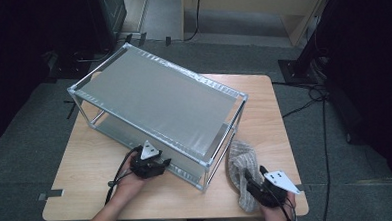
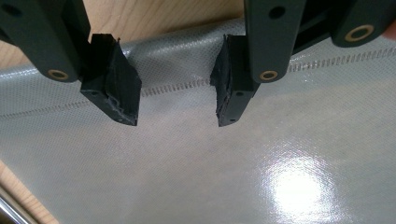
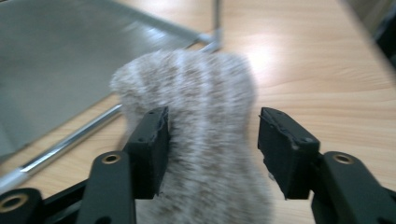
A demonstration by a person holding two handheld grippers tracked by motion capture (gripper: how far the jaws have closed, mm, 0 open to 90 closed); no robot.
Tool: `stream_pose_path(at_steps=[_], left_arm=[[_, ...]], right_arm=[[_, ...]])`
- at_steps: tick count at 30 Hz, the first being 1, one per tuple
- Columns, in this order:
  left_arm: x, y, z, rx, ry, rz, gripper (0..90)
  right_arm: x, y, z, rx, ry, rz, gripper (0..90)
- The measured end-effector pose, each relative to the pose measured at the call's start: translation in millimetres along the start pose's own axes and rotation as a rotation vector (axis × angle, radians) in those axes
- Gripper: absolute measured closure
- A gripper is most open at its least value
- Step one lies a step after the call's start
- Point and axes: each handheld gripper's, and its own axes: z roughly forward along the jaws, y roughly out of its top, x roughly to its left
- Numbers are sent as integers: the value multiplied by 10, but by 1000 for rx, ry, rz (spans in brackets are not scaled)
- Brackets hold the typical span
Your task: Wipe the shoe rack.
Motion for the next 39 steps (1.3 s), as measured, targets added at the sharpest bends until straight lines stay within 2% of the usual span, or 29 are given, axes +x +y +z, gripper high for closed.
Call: stream_pose_path(at_steps=[1,4,5,7,10,12,13,14,16,17,19,20,21,25,28,32,35,37,39], left_arm=[[0,0,0,0,0,1,497],[1,0,-1,0,0,0,497],[1,0,-1,0,0,0,497],[2,0,-1,0,-1,-1,497],[4,0,-1,0,-2,-2,497],[3,0,-1,0,-2,-2,497],[-1,-1,-1,-1,0,-3,497],[0,0,-1,0,1,0,497],[0,0,1,1,1,0,498],[3,1,2,2,2,-3,503],[21,2,0,1,9,-23,544],[23,2,3,-2,15,-35,574],[22,3,4,-2,20,-31,591],[-5,8,14,-2,38,-14,592],[-1,8,13,-1,36,-17,592],[-4,9,14,-1,37,-15,592],[-3,9,14,0,37,-15,592],[-2,9,14,0,37,-15,592],[-2,9,14,0,37,-16,592]], right_arm=[[-28,-3,-29,-4,-15,-8,493],[-130,-41,-68,10,-106,-34,510],[-155,-50,-76,15,-116,-13,510],[-189,-41,-102,-8,-65,26,494],[-160,-24,-112,-20,14,43,412],[-132,-36,-50,22,66,69,291],[-122,-52,8,62,91,73,255],[-102,-84,79,119,103,73,278],[-53,-130,142,164,80,40,466],[-6,-144,134,153,101,21,547],[81,-127,88,134,179,-3,602],[153,-114,53,119,220,-23,610],[257,-100,1,97,254,-48,612],[567,-55,-142,12,352,-113,607],[754,-8,-244,-65,409,-118,595],[875,81,-349,-181,425,-68,591],[930,135,-412,-241,435,-27,580],[981,138,-408,-250,433,-37,547],[1055,103,-358,-228,395,-85,523]])
